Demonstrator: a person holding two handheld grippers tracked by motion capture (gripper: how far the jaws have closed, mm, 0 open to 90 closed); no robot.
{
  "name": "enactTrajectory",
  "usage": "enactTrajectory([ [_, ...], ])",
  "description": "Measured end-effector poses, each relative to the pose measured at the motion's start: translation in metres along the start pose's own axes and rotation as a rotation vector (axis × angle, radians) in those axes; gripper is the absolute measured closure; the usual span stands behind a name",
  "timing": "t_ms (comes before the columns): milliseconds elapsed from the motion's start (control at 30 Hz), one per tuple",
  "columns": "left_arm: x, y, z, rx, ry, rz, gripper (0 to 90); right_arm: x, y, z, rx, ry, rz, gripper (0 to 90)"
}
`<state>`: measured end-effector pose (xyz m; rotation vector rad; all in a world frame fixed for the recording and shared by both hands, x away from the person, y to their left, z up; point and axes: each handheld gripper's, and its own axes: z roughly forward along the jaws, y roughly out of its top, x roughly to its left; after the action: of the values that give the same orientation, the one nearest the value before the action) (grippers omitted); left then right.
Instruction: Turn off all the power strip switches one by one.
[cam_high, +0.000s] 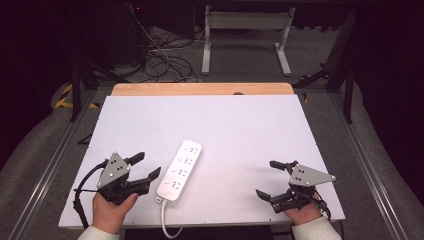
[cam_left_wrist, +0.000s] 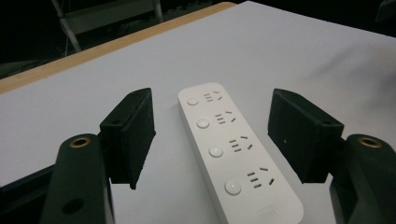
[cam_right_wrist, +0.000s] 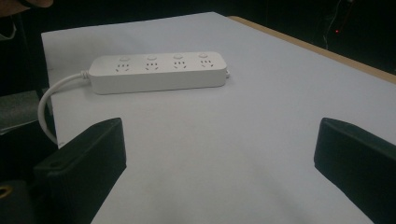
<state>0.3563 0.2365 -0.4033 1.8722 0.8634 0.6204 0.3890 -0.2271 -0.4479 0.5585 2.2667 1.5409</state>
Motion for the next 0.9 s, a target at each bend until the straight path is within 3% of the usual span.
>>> enactTrajectory([
  [100,-0.002,0.003,0.005,0.005,-0.010,0.007,32.2,0.000,0.000,0.001,0.001,0.006,0.001,2.9],
  [267,-0.009,0.009,0.015,0.033,-0.030,0.057,32.3,0.000,0.000,0.001,0.007,0.014,0.007,2.9],
  [600,-0.011,0.012,0.023,0.071,-0.046,0.072,32.7,0.002,0.000,0.002,0.011,0.025,0.003,2.9],
  [700,-0.006,0.010,0.020,0.106,-0.069,0.037,45.2,0.002,0.000,0.002,0.013,0.030,0.000,3.0],
  [900,-0.006,0.012,0.020,0.149,-0.118,0.052,53.4,0.002,0.000,0.002,0.015,0.028,-0.003,3.0],
])
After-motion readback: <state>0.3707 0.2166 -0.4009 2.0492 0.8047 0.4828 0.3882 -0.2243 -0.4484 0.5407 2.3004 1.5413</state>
